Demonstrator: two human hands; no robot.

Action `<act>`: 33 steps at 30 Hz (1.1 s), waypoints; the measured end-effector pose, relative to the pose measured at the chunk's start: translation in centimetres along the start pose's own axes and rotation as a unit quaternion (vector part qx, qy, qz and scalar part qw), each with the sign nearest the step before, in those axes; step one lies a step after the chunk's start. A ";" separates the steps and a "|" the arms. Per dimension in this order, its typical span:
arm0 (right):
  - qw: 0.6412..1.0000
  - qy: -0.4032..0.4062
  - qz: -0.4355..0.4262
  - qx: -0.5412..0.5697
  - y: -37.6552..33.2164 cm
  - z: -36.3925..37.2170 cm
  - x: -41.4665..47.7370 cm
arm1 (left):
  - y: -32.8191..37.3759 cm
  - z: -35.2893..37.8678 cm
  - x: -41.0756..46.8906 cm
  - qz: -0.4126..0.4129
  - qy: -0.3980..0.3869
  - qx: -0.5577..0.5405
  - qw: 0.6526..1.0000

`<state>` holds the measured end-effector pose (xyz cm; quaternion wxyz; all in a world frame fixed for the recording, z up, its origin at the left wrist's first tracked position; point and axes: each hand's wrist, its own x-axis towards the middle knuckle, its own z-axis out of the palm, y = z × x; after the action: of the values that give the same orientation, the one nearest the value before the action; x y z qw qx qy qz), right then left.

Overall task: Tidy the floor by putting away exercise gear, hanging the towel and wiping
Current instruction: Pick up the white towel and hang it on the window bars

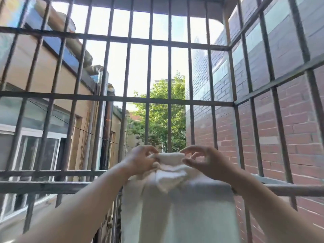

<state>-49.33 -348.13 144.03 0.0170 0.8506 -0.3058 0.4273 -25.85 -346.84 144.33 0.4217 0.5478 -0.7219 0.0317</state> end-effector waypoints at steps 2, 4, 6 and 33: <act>0.998 -0.055 0.002 0.016 -0.7 0.2 -0.9 | -0.5 0.2 -0.2 -0.026 -0.040 0.005 0.999; 0.992 -0.120 0.016 0.032 -1.3 0.4 -1.5 | -0.8 0.1 -0.4 -0.031 -0.068 0.006 0.997; 0.988 -0.146 0.036 0.044 -1.7 0.4 -1.8 | -0.8 -0.5 -0.8 -0.025 -0.082 0.009 0.996; 0.998 0.062 0.005 -0.023 -2.6 -1.3 -5.8 | 0.4 -3.4 -9.9 0.087 0.046 0.046 0.994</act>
<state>-51.46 -342.72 141.13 0.0530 0.8207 -0.3177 0.4720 -23.80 -337.37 140.34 0.4240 0.5000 -0.7444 0.1264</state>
